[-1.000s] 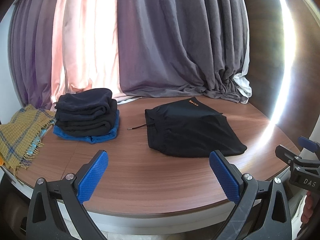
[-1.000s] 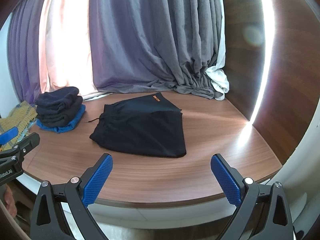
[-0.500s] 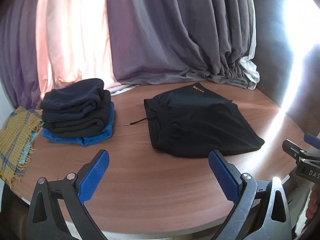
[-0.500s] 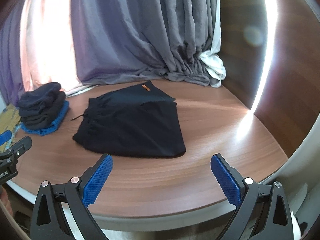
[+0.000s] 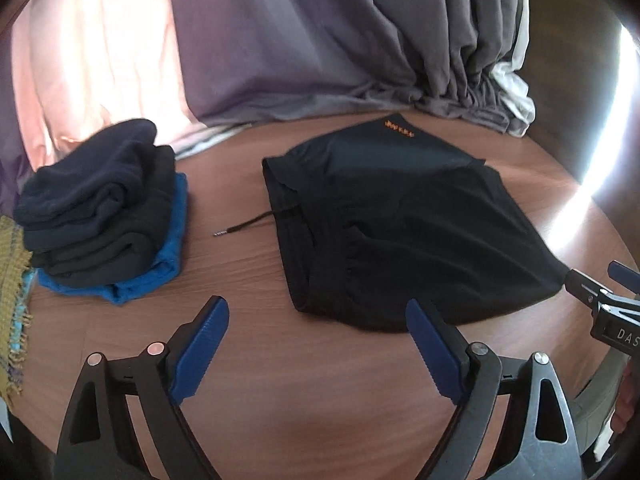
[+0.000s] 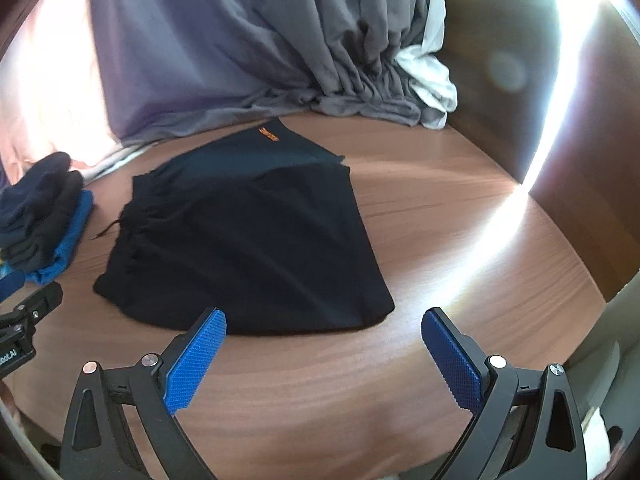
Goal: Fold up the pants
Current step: 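Move the right tool toward the waistband edge of the black shorts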
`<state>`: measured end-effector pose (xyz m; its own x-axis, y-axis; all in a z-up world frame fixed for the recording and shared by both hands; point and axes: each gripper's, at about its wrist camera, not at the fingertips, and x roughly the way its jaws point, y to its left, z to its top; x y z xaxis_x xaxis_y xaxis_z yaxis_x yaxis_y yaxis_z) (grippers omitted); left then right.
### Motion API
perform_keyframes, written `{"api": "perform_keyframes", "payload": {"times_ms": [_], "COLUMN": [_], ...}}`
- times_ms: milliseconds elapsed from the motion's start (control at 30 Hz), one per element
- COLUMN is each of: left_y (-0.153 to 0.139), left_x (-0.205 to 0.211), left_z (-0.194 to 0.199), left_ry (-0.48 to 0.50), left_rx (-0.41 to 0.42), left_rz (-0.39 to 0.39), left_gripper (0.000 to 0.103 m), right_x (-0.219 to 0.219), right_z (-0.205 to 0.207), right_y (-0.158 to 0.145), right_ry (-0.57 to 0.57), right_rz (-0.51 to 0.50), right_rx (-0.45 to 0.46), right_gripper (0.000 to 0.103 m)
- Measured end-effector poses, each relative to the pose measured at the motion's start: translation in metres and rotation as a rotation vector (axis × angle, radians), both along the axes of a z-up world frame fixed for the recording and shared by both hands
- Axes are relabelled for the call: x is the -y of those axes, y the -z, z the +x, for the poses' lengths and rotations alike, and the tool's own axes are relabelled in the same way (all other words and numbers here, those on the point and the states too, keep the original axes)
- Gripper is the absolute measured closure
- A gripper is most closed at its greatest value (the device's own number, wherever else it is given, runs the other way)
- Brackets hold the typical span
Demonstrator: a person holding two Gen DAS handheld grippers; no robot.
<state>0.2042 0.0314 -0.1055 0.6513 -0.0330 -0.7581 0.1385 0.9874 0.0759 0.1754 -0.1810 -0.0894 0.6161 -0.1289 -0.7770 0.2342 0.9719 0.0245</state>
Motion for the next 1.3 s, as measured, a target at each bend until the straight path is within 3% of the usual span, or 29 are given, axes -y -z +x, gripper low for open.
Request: {"api": "perform_keyframes", "payload": {"times_ms": [167,467,633,800,1033,1233,1300], "left_y": [0.02,0.045,0.056,0.063,0.068,0.07,0.068], "left_x": [-0.005,-0.01,-0.007,-0.004,-0.004,-0.005,-0.004], "left_z": [0.022,0.047,0.053,0.055,0.057,0.056,0.055], "left_ry": [0.012,0.055,0.068,0.088,0.083,0.075,0.074], "left_rx": [-0.055,-0.114,-0.141,-0.154,-0.156,-0.153,-0.142], "left_rz": [0.002,-0.004,0.007,0.005,-0.003,-0.017,-0.009], "left_gripper": [0.019,0.038,0.043,0.05,0.049,0.054,0.06], "right_x": [0.005,0.02,0.033,0.042,0.049,0.047,0.047], "right_z": [0.021,0.03,0.028,0.027,0.03,0.034,0.034], "right_y": [0.02,0.043,0.052,0.062,0.066,0.065,0.066], "right_ry": [0.045,0.165,0.22,0.247,0.251,0.232,0.231], "right_rz": [0.019,0.034,0.055,0.089,0.1,0.077,0.07], "right_rx": [-0.051,-0.097,-0.103,-0.119,-0.104,-0.112,-0.115], "right_gripper": [0.003,0.004,0.012,0.025,0.033,0.055,0.069]}}
